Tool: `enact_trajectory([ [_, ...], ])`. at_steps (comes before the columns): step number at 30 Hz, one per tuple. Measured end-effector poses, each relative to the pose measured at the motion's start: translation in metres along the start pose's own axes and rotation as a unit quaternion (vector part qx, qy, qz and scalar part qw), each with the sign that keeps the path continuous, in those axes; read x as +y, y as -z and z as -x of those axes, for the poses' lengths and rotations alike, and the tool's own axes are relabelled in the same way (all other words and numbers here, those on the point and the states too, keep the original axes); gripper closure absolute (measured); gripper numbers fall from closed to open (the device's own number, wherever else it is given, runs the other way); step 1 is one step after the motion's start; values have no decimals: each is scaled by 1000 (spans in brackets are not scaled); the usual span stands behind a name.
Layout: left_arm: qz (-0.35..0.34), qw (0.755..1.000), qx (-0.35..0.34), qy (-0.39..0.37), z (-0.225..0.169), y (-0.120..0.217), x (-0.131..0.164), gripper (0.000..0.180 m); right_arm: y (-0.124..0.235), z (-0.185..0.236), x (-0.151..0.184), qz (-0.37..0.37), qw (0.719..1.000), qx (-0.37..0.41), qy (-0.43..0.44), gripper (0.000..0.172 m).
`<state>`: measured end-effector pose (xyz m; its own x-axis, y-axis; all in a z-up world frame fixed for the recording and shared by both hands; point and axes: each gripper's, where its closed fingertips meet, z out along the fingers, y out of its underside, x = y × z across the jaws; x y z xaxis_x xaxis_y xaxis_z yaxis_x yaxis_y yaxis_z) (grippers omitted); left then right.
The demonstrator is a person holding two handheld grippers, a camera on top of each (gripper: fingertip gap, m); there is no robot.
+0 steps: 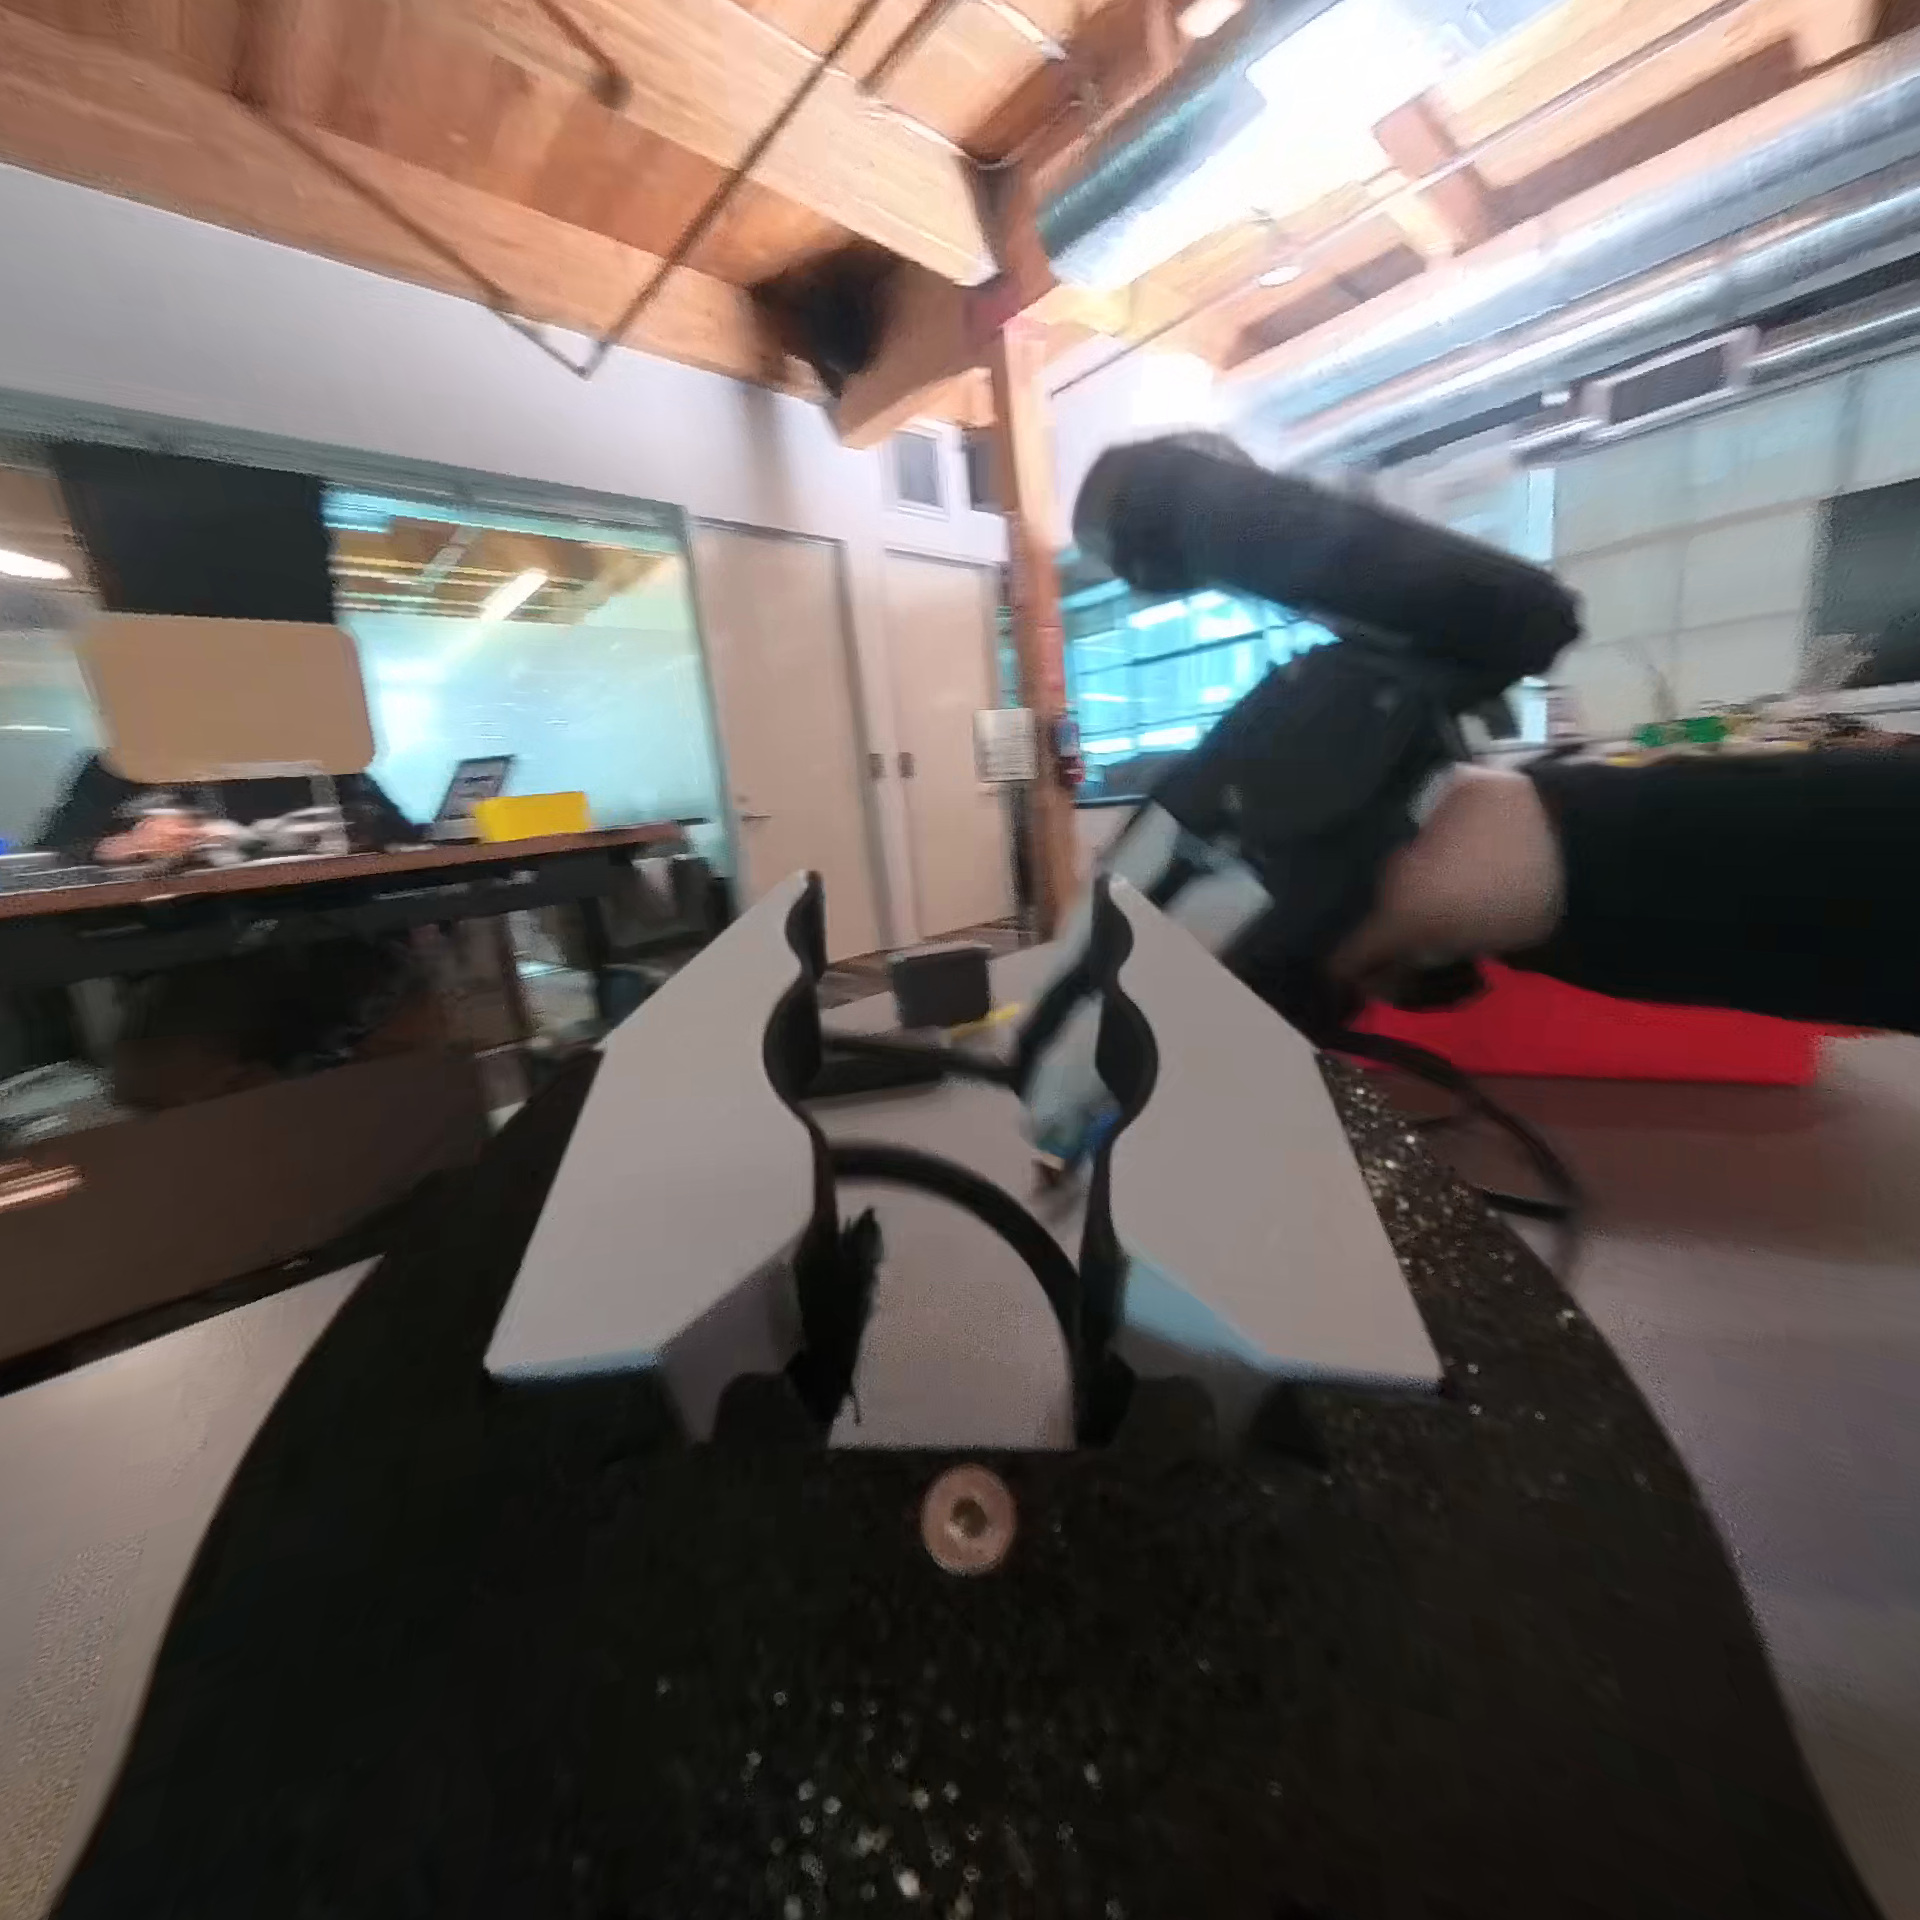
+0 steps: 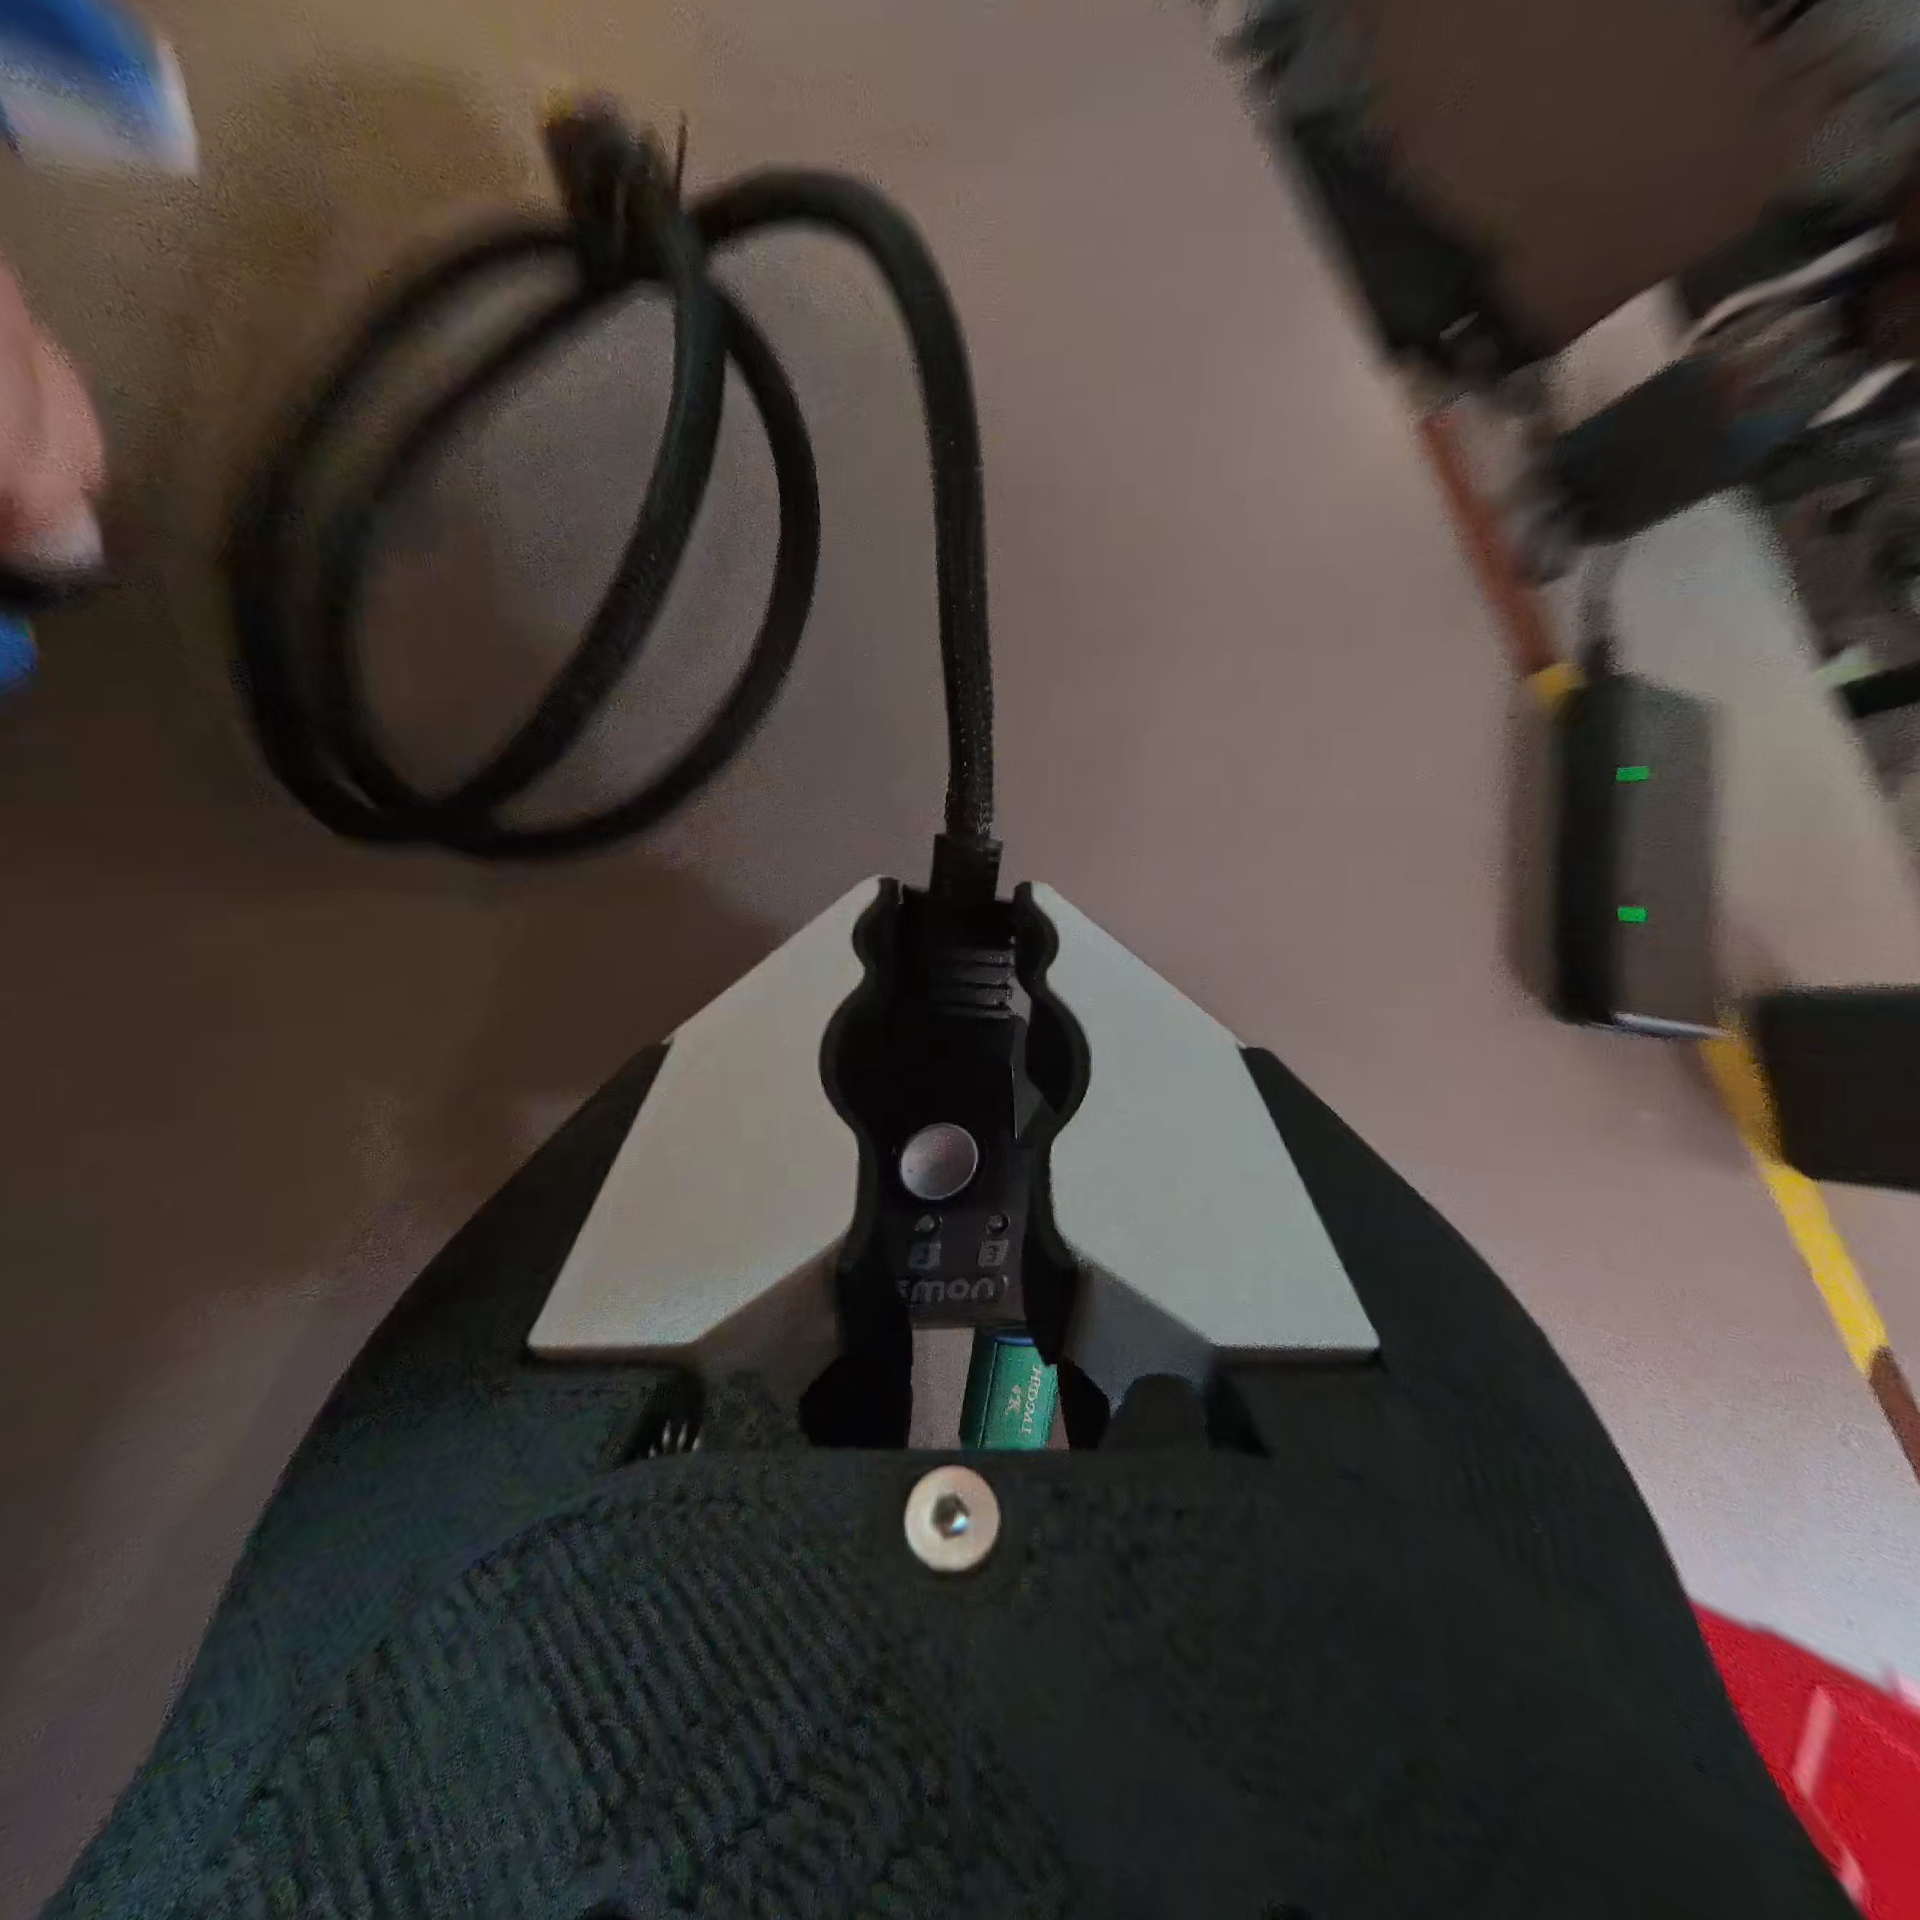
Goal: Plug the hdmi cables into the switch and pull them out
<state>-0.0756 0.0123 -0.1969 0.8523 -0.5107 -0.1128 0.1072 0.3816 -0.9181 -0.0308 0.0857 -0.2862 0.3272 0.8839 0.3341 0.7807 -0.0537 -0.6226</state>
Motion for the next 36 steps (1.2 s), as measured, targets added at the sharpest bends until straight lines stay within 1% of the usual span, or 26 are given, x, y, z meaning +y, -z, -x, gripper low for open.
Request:
enact_trajectory([
  [1, -3, 1000, 29, -7, -16, -1, -1, 132, 17, -12, -9, -37, 999, 25, -12, 151],
  [4, -16, 993, 62, -104, -45, -1, -4, 135, 70, -40, -29, -116, 989, 92, -18, 151],
  [6, -28, 989, 80, -123, -56, 1, -8, 135, 106, -57, -39, -151, 979, 137, -4, 150],
  [10, -18, 991, 75, -106, -51, 0, -4, 135, 182, -88, -63, -227, 955, 192, -6, 149],
  [13, -7, 996, 58, -69, -37, -2, 0, 135, 233, -111, -76, -277, 937, 214, -15, 149],
  [16, 2, 999, 39, -30, -22, -3, 5, 134, 276, -135, -83, -314, 918, 239, -27, 149],
  [20, 8, 1000, 23, 0, -10, -3, 8, 135, 320, -168, -78, -355, 896, 260, -62, 150],
  [23, 12, 1000, 24, 6, -9, -3, 10, 135, 338, -191, -65, -378, 881, 270, -87, 151],
  [26, 14, 1000, 27, 3, -11, -4, 11, 135, 342, -210, -44, -396, 870, 271, -114, 150],
  [30, 17, 999, 31, 3, -12, -4, 12, 136, 333, -233, -3, -406, 855, 283, -152, 151],
  [34, 19, 999, 31, 6, -11, -4, 13, 136, 316, -258, 47, -395, 842, 309, -198, 150],
  [36, 22, 999, 32, 8, -11, -5, 14, 136, 310, -269, 71, -398, 831, 317, -226, 150],
])
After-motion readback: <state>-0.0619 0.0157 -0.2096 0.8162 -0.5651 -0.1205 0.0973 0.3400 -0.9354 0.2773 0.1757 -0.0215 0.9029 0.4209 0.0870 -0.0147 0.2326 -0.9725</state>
